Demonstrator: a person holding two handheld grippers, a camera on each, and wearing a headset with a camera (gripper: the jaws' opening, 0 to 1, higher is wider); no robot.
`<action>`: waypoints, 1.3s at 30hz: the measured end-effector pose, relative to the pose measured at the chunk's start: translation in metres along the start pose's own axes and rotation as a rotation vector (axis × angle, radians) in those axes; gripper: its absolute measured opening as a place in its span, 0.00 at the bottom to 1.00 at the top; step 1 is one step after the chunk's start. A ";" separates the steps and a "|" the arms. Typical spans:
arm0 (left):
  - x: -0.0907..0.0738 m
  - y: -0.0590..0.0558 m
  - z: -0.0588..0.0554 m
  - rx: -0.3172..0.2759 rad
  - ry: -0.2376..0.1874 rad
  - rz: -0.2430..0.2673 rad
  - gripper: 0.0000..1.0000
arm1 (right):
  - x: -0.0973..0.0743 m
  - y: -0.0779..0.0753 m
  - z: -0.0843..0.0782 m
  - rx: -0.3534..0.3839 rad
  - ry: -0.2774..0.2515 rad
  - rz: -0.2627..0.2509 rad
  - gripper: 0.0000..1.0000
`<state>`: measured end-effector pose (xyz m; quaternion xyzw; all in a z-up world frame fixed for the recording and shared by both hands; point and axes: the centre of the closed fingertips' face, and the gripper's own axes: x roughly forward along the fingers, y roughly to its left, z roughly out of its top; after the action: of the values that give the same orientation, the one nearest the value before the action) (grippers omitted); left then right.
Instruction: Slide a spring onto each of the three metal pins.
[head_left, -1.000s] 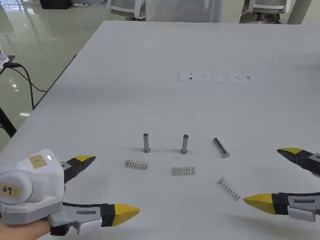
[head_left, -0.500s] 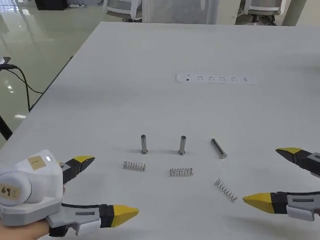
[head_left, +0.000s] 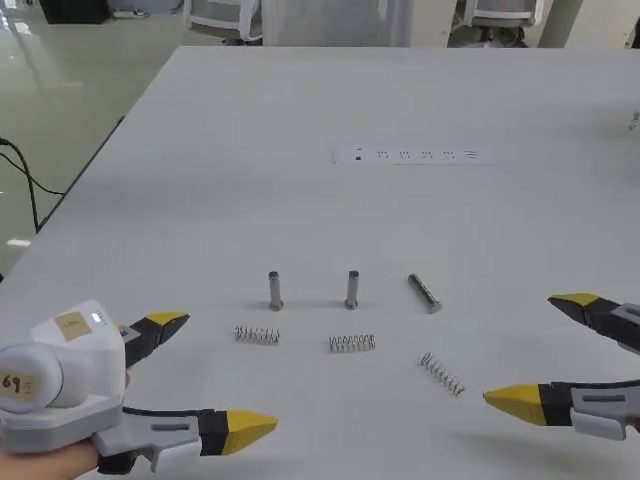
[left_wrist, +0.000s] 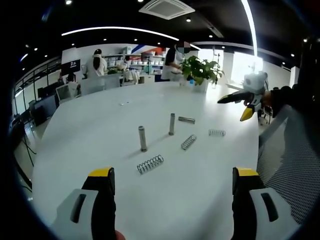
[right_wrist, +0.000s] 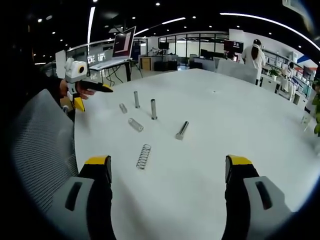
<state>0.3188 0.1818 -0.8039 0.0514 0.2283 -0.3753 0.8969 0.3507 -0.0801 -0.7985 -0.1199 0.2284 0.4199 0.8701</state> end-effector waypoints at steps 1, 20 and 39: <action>0.001 0.000 0.000 0.002 0.001 -0.004 0.97 | -0.001 -0.001 0.000 0.002 0.000 -0.004 0.96; 0.005 -0.004 -0.003 0.000 0.009 -0.024 0.97 | -0.004 -0.002 -0.005 0.022 0.009 -0.021 0.94; 0.002 -0.003 -0.009 -0.023 0.006 -0.008 0.96 | 0.008 -0.013 0.012 -0.008 0.033 -0.009 0.88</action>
<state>0.3145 0.1810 -0.8128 0.0413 0.2353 -0.3760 0.8953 0.3690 -0.0779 -0.7917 -0.1314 0.2404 0.4147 0.8677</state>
